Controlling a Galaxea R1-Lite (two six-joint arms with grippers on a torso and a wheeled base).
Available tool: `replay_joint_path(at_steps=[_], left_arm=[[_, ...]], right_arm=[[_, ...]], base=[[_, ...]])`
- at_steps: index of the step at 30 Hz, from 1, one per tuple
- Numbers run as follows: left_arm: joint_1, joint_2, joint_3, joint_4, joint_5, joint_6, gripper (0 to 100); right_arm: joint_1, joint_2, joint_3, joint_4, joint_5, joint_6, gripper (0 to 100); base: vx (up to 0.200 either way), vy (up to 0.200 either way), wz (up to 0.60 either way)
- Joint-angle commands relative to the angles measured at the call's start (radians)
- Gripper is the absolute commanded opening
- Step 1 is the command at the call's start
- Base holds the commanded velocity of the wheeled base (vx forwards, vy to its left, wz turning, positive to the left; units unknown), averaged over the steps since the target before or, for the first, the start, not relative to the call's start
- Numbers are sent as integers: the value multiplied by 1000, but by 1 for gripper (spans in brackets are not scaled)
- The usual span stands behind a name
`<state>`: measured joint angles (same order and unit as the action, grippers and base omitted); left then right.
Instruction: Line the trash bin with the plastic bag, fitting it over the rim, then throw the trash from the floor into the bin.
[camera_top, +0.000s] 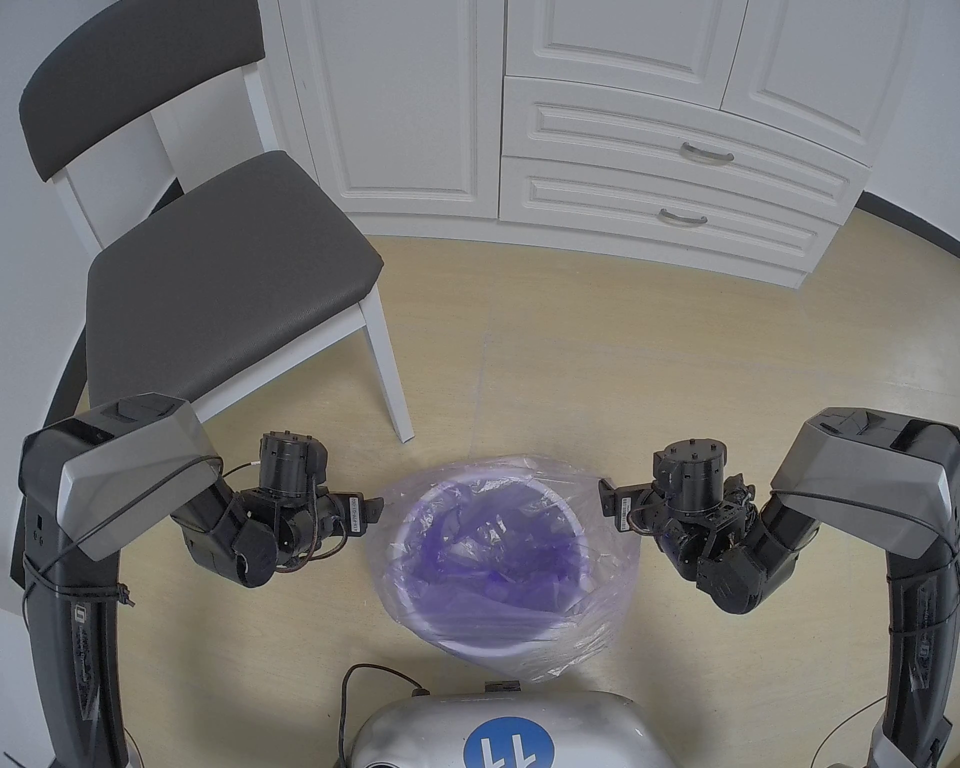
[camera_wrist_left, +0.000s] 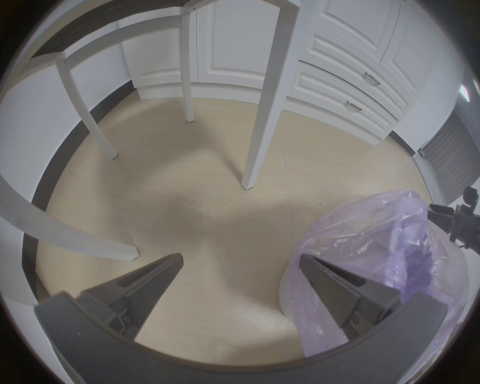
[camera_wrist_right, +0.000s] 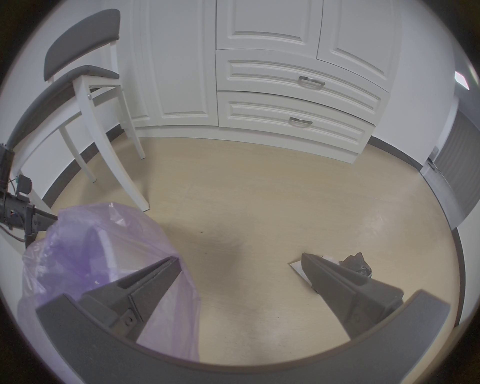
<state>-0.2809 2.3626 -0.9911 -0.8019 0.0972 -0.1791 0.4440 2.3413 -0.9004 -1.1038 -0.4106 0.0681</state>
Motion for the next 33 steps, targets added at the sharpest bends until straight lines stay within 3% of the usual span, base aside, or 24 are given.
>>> replay_joint_path(at_steps=[1,4,13,19,33], left_arm=[[2,57,-32,-20,9,-3,100],[0,70,-46,-25,41,-6,100],[14,32,15,-14,30,21,100],[34,-75,106,-17,-59,78,100],[12,-210,249,-22,-122,148,100]], right_arm=[[-27,47,-29,-2,7,1,100],[-39,75,-51,-2,16,2,100],[-70,95,-21,12,49,-8,100],[-61,24,18,2,58,-10,100],[28,-160,238,7,58,-103,100]], base=[[0,0,0],[0,0,0],[0,0,0],[0,0,0],[0,0,0]])
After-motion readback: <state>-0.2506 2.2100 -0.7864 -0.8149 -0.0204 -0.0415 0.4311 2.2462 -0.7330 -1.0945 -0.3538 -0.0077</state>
